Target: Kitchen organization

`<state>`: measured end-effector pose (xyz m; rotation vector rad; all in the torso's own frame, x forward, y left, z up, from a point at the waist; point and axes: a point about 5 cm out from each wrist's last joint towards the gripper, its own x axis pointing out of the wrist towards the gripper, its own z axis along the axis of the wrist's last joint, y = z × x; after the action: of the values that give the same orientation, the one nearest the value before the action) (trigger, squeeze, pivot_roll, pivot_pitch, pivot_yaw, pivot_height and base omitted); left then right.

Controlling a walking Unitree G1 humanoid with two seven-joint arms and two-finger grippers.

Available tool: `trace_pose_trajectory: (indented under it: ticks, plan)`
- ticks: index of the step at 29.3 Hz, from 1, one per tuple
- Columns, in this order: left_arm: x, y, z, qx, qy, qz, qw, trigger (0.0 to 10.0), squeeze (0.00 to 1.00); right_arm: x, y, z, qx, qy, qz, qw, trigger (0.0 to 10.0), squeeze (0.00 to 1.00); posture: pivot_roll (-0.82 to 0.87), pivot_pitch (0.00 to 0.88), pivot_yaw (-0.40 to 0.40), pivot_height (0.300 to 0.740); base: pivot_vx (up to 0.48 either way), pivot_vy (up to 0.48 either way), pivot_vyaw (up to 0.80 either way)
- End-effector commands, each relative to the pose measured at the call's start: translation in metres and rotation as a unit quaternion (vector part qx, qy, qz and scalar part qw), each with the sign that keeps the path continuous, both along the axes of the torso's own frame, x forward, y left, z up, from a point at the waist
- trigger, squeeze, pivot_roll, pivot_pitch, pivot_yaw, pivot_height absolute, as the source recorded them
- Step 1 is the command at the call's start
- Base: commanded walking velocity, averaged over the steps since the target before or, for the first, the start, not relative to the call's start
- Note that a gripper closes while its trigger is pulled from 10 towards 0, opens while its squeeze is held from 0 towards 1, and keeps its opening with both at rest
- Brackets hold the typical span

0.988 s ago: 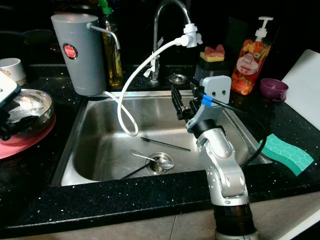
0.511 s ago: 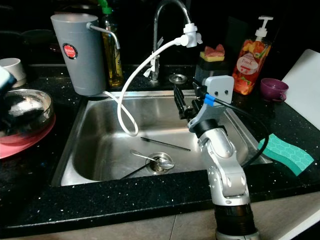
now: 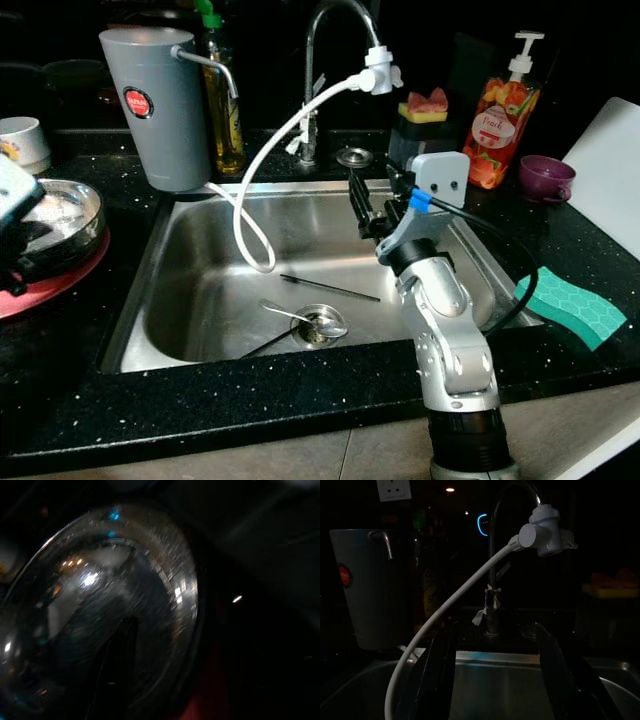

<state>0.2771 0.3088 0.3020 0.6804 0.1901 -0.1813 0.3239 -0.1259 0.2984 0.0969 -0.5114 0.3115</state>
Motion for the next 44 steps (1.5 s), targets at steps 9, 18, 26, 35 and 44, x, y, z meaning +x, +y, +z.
trace_pose_trajectory:
  ticks: [9, 18, 26, 35, 44]
  plan:
    - [0.007, 0.001, -0.001, 0.062, -0.022, 0.016, 0.998, 0.0, 0.00, -0.002, -0.002, -0.001, 0.002, -0.003, -0.005, 1.000, 10.0, 0.00, 0.10, 0.133, -0.054, 0.740, 0.000, 0.000, 0.00]
    - [0.013, -0.010, 0.010, 0.101, -0.083, -0.006, 0.991, 0.0, 0.00, -0.002, -0.002, -0.001, 0.003, -0.002, -0.005, 1.000, 10.0, 0.00, 0.10, 0.132, -0.056, 0.740, 0.000, 0.000, 0.00]
    - [0.016, -0.047, 0.027, 0.055, -0.157, -0.109, 0.980, 10.0, 0.00, -0.002, -0.001, -0.001, 0.003, 0.000, 0.002, 1.000, 10.0, 0.00, 0.08, 0.130, -0.052, 0.740, 0.000, 0.000, 0.00]
    - [0.033, -0.121, 0.010, -0.070, -0.127, -0.284, 0.948, 10.0, 0.00, -0.002, 0.000, -0.006, -0.014, 0.012, -0.004, 1.000, 10.0, 0.00, 0.07, 0.133, -0.048, 0.740, 0.000, 0.000, 0.00]
    - [0.089, -0.157, -0.018, -0.130, -0.030, -0.300, 0.944, 10.0, 0.00, -0.005, -0.004, -0.002, -0.006, 0.003, -0.013, 1.000, 10.0, 0.00, 0.05, 0.142, -0.040, 0.740, 0.000, 0.000, 0.00]
